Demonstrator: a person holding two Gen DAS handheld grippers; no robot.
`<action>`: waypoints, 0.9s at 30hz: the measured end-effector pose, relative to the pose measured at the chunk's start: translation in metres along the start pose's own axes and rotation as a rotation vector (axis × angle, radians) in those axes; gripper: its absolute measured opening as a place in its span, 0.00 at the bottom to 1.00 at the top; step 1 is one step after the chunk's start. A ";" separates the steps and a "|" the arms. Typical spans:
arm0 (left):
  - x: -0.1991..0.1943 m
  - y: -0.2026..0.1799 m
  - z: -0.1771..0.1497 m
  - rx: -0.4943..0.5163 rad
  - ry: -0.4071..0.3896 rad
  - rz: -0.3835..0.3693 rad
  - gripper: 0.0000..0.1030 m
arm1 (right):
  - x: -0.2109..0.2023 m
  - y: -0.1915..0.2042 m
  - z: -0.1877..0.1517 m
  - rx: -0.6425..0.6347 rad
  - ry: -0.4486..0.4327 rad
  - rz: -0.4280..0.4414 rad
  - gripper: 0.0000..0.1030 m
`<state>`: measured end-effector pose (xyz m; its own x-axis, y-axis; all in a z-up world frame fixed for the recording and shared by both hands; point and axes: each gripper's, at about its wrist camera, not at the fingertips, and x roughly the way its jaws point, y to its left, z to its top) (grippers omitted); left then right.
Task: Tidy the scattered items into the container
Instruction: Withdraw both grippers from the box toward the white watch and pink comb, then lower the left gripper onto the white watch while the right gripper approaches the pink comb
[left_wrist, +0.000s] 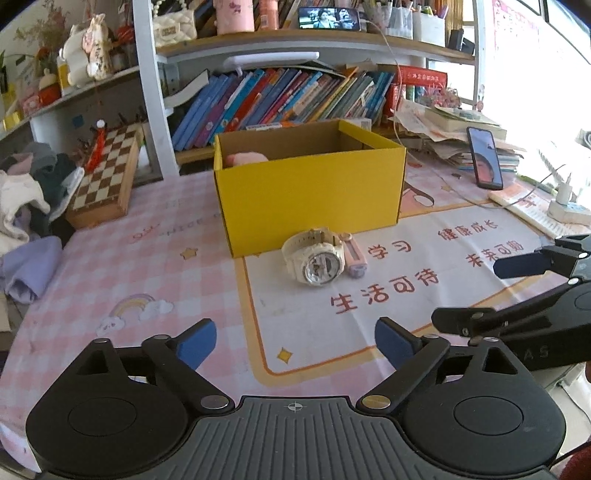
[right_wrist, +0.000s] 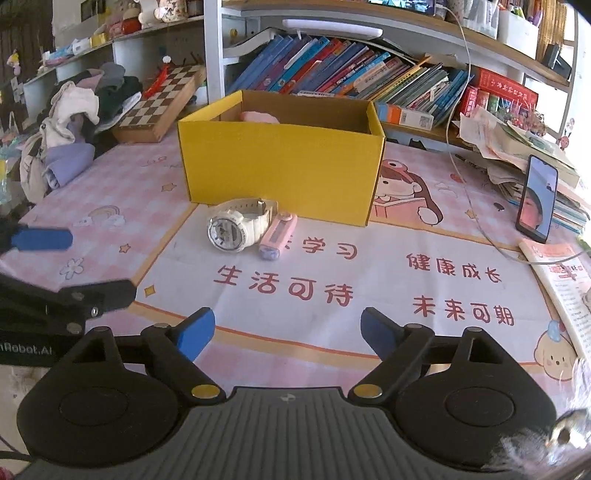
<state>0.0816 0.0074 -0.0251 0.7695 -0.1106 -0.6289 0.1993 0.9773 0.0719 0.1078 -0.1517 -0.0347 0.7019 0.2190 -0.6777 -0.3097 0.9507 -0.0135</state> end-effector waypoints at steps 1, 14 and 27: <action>0.001 0.000 0.000 0.003 0.002 -0.005 0.94 | 0.001 -0.001 0.000 0.002 0.003 0.000 0.83; 0.014 0.001 0.003 -0.006 0.030 -0.011 0.94 | 0.018 -0.004 0.007 0.005 0.039 0.009 0.84; 0.024 0.006 0.009 -0.038 0.034 -0.030 0.94 | 0.032 -0.009 0.017 -0.003 0.055 0.027 0.84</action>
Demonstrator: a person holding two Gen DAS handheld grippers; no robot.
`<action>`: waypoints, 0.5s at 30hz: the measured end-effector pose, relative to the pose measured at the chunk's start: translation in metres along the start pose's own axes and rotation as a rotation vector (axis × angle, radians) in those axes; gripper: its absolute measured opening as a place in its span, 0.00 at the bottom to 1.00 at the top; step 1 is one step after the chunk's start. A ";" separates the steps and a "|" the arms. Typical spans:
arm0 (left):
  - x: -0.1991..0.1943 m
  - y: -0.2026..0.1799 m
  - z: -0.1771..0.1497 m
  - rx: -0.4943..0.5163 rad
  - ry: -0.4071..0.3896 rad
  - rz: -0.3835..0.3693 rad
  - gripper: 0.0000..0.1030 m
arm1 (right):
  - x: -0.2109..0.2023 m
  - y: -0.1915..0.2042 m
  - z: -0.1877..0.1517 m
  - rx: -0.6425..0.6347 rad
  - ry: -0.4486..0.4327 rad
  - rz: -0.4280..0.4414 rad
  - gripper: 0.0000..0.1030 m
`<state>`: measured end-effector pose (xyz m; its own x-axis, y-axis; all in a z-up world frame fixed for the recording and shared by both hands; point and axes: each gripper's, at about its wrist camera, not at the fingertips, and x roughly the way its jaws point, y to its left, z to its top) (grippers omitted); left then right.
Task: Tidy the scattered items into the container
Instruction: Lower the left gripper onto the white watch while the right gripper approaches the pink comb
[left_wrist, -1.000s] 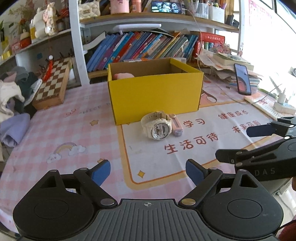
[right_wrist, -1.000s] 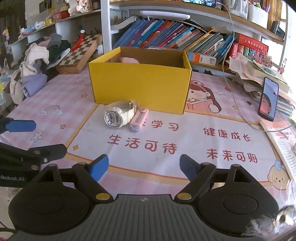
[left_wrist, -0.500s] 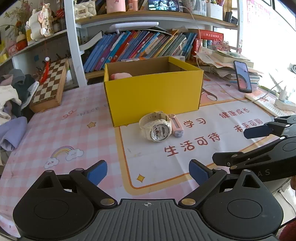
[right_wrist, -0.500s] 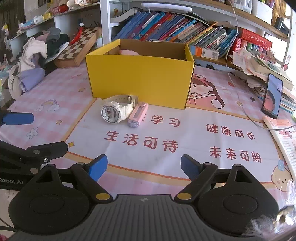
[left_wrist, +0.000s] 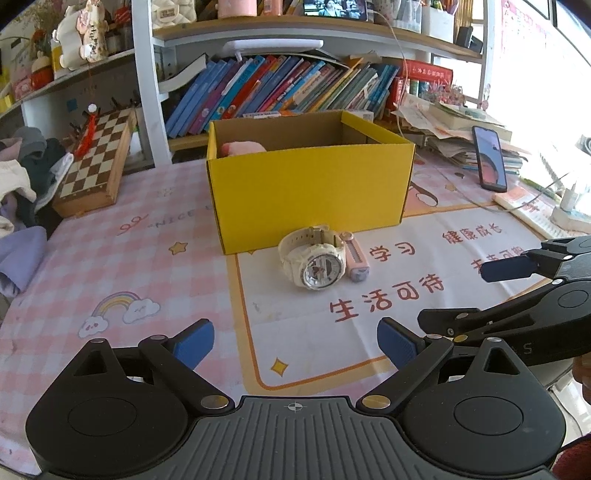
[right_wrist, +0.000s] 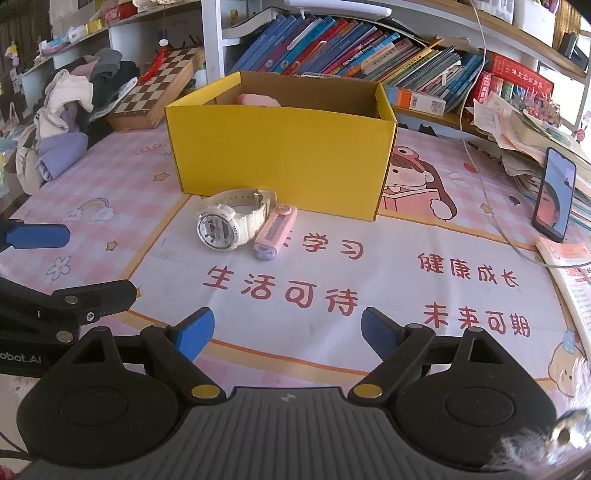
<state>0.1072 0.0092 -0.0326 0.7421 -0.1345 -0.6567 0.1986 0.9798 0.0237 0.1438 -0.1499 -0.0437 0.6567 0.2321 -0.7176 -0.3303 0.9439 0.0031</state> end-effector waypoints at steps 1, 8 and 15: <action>0.001 0.001 0.001 -0.003 -0.002 0.000 0.94 | 0.001 0.000 0.001 -0.001 0.000 0.003 0.84; 0.006 0.002 0.004 -0.008 -0.005 -0.004 0.94 | 0.008 -0.002 0.007 -0.005 0.006 0.022 0.81; 0.013 0.004 0.008 -0.012 -0.012 -0.004 0.93 | 0.018 -0.004 0.016 -0.009 0.013 0.039 0.71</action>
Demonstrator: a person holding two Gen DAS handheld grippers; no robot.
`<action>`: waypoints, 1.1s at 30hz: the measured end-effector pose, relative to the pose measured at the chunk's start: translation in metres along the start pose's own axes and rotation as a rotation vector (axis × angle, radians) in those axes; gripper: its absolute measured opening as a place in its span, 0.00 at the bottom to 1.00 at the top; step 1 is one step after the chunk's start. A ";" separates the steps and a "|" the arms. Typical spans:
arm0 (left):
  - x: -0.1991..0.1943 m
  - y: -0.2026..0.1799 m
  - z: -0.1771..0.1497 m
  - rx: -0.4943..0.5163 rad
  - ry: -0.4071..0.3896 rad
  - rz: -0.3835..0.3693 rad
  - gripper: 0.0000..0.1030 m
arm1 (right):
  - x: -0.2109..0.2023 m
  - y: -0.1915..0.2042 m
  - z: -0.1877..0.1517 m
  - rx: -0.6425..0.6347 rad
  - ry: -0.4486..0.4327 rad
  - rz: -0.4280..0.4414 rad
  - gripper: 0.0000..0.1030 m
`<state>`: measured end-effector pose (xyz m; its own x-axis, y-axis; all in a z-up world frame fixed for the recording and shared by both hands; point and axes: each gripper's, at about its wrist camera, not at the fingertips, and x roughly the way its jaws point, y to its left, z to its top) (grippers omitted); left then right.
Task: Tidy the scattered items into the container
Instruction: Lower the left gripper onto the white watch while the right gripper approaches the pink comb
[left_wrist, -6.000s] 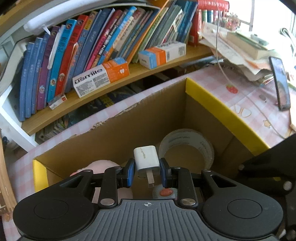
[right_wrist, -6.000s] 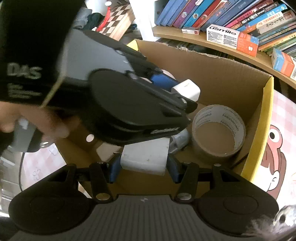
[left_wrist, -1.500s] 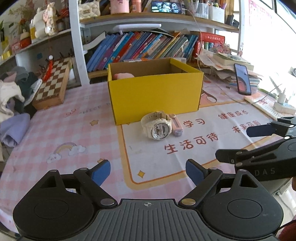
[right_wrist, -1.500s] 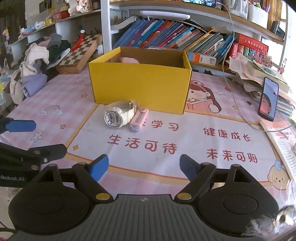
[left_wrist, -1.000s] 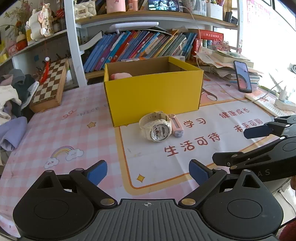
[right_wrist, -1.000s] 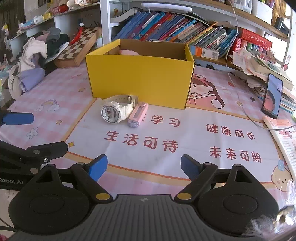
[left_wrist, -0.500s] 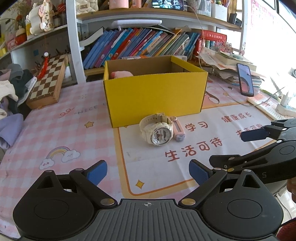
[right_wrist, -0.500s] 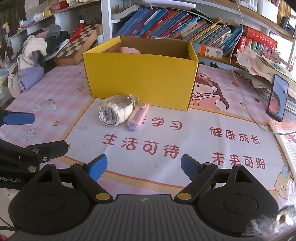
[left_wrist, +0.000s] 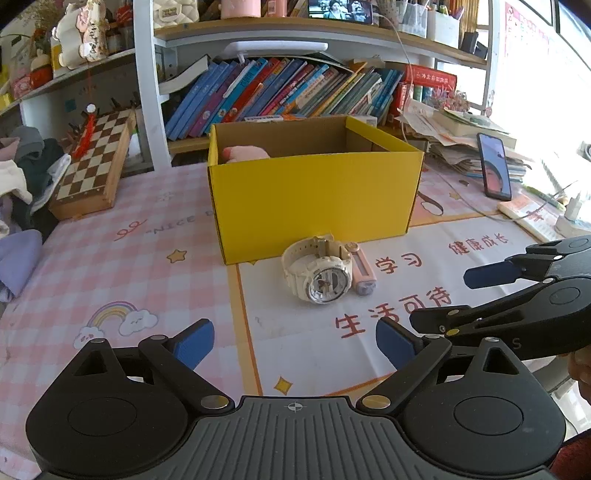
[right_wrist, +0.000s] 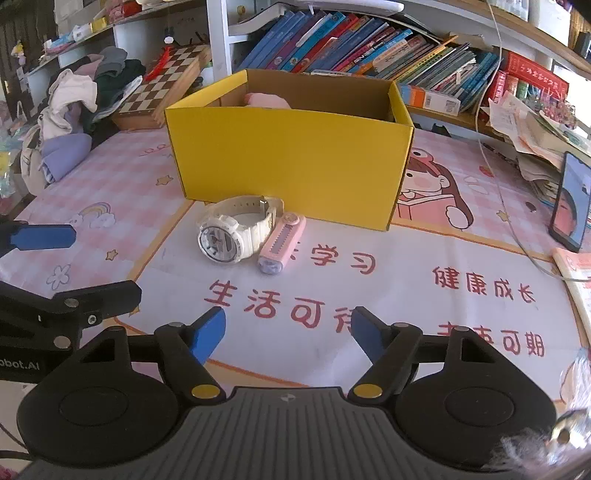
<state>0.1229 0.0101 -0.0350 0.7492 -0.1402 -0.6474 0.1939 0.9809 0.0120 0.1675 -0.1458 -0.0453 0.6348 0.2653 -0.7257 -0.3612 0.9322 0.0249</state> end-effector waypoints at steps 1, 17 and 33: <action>0.002 -0.001 0.001 0.000 0.000 -0.002 0.93 | 0.001 -0.001 0.002 -0.001 0.000 0.001 0.70; 0.046 -0.006 0.015 0.009 0.032 -0.023 0.89 | 0.027 -0.022 0.021 0.029 0.033 -0.006 0.65; 0.098 -0.001 0.030 -0.082 0.079 -0.058 0.84 | 0.053 -0.049 0.039 0.053 0.066 -0.029 0.57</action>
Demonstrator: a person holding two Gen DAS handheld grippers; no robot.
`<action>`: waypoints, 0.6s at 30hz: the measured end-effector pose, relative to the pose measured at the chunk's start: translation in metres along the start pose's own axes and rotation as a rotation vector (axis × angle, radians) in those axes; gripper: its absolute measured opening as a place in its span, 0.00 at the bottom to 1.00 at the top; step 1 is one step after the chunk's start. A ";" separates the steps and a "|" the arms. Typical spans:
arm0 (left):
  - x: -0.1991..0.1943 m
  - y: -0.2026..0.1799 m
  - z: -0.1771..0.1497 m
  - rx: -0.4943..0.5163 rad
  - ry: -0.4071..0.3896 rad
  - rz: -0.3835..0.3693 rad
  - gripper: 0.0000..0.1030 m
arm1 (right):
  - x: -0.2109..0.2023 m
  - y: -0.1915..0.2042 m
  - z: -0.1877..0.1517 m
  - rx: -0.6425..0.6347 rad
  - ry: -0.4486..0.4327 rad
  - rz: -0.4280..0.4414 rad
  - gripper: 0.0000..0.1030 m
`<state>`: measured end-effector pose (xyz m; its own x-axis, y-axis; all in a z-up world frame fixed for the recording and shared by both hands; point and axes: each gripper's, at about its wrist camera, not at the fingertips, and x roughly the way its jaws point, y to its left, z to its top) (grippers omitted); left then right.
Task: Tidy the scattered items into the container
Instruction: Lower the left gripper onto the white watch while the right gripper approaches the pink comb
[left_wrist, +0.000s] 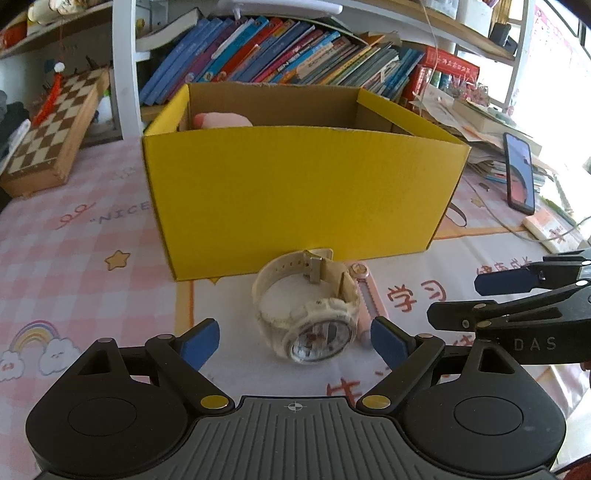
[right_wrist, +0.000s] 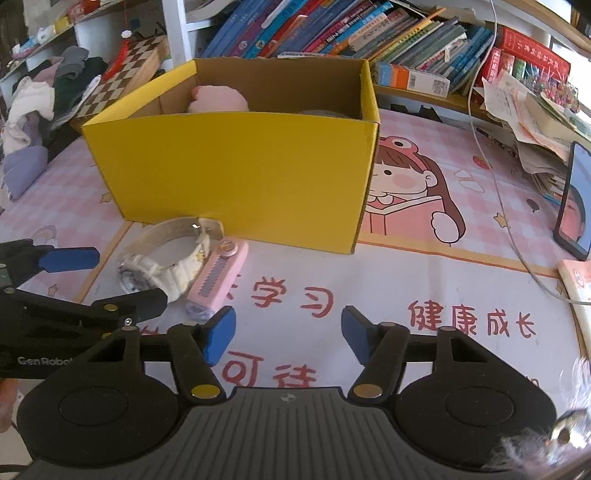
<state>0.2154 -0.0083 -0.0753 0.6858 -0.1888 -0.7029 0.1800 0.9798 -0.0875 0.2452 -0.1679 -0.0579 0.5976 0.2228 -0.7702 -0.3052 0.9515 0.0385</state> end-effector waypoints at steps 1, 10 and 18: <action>0.003 0.001 0.001 -0.002 0.003 0.000 0.80 | 0.002 -0.002 0.001 0.005 0.004 0.001 0.57; 0.002 0.010 0.001 -0.031 0.029 -0.020 0.60 | 0.014 0.003 0.010 -0.024 0.017 0.063 0.57; -0.013 0.043 -0.009 -0.135 0.041 0.057 0.60 | 0.029 0.027 0.021 -0.082 0.037 0.150 0.57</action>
<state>0.2081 0.0368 -0.0763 0.6621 -0.1321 -0.7377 0.0431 0.9894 -0.1386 0.2694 -0.1317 -0.0657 0.5133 0.3515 -0.7830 -0.4489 0.8875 0.1041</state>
